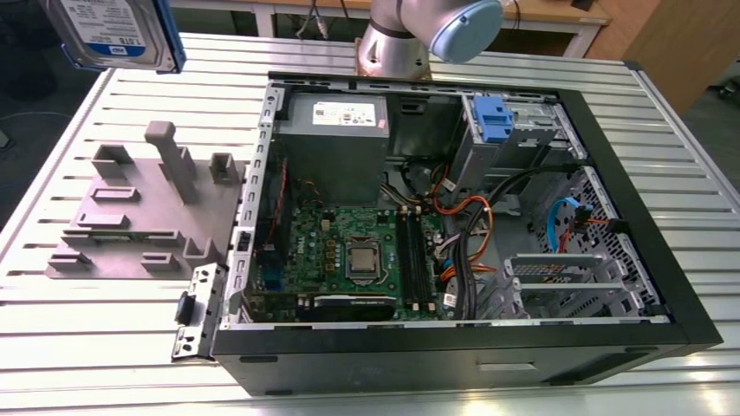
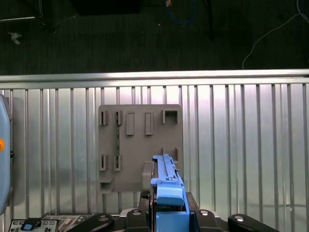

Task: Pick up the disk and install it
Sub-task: 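Pick up the disk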

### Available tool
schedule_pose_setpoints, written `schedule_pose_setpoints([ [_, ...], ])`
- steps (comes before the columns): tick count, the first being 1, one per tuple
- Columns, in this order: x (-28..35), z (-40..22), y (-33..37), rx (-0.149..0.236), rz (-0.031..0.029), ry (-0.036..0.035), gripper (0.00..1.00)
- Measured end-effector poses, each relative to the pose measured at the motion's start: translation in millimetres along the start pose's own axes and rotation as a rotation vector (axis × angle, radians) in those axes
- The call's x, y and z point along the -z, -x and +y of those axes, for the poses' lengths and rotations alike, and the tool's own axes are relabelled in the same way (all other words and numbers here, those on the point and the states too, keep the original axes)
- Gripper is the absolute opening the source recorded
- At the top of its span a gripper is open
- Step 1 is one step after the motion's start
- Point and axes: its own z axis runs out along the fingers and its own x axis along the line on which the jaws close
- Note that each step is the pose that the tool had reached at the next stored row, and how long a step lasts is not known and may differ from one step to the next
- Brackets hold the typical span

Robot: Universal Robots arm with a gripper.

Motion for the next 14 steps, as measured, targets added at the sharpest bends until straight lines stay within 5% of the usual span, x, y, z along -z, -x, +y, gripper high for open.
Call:
schedule_pose_setpoints([
  [14, 0.1, -8.3, 0.3, 0.000, 0.0001, 0.0000, 0.36],
])
